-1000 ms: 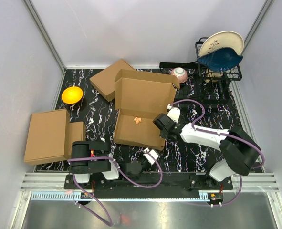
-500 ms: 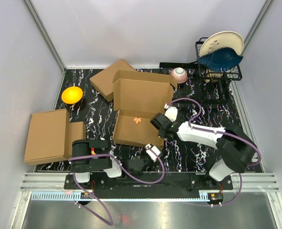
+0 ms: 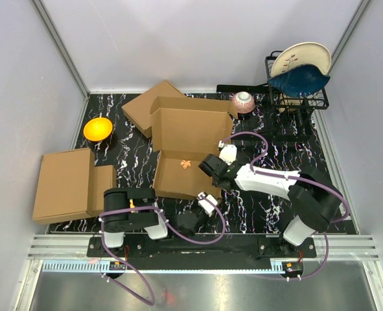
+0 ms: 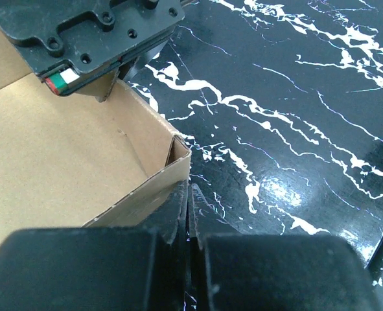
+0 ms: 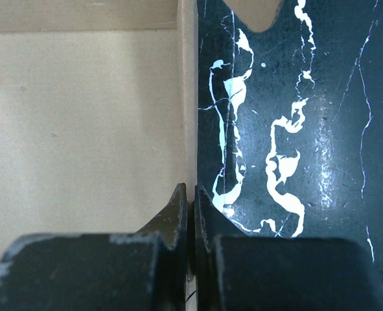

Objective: Fold the paper box
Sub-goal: Fold the paper box at the center of the board.

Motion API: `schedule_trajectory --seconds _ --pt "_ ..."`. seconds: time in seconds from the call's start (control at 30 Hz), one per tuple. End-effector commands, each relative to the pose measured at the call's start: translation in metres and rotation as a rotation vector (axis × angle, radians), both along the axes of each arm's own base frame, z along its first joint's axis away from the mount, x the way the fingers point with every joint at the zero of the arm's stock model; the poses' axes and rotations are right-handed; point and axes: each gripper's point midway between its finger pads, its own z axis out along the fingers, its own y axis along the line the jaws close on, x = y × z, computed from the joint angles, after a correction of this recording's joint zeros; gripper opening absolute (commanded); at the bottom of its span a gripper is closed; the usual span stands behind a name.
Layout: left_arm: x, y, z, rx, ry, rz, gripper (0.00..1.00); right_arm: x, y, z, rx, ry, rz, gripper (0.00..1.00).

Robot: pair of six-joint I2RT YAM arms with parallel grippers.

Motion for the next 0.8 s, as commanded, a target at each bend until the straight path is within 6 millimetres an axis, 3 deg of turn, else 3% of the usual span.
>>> schedule_trajectory --seconds 0.0,0.33,0.77 --pt "0.017 -0.021 0.094 -0.424 -0.058 0.039 0.0 -0.055 -0.002 -0.055 -0.05 0.245 0.066 0.0" --pt "0.031 -0.017 0.101 -0.455 -0.056 0.073 0.0 -0.068 0.003 -0.063 -0.035 0.287 0.077 0.0" --pt "0.057 0.002 0.105 -0.501 -0.03 0.173 0.0 -0.086 0.003 -0.07 -0.023 0.325 0.08 0.0"
